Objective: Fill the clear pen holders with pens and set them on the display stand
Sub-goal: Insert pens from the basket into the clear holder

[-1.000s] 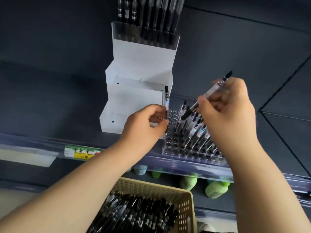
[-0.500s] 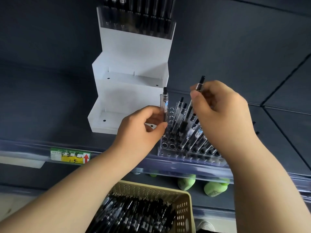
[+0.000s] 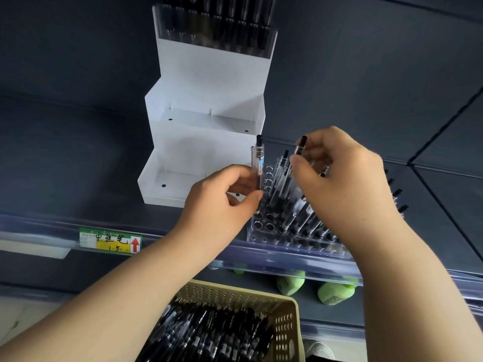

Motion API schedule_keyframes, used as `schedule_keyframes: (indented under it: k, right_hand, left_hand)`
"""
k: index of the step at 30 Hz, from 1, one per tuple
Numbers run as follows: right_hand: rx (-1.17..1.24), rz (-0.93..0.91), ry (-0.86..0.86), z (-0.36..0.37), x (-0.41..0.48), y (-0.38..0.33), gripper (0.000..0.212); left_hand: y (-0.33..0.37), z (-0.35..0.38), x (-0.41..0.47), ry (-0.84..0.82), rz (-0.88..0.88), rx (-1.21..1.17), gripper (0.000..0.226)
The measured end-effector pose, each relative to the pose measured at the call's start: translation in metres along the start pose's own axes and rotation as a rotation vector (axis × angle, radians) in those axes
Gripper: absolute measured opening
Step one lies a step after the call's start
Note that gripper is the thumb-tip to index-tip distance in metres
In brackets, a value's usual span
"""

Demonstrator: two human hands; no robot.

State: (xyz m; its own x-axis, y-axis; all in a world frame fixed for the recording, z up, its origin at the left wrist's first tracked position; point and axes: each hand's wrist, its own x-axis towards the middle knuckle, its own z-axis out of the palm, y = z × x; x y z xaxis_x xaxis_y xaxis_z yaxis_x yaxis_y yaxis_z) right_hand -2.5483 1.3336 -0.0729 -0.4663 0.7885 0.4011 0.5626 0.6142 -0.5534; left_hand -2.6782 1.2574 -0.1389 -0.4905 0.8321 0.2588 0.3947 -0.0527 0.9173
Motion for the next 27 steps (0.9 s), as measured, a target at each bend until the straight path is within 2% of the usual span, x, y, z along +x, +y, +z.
schedule_keyframes:
  k: [20,27]
  right_hand:
    - [-0.043,-0.018,0.019,0.0046,0.0021,0.0068,0.011]
    - [-0.101,-0.139,0.057,0.0070,0.0031,0.0102,0.019]
  left_hand:
    - [0.0010,-0.0008,-0.0020,-0.022,-0.008,0.029,0.022]
    - [0.0018,-0.0016,-0.0030,-0.032,-0.002,0.040,0.025]
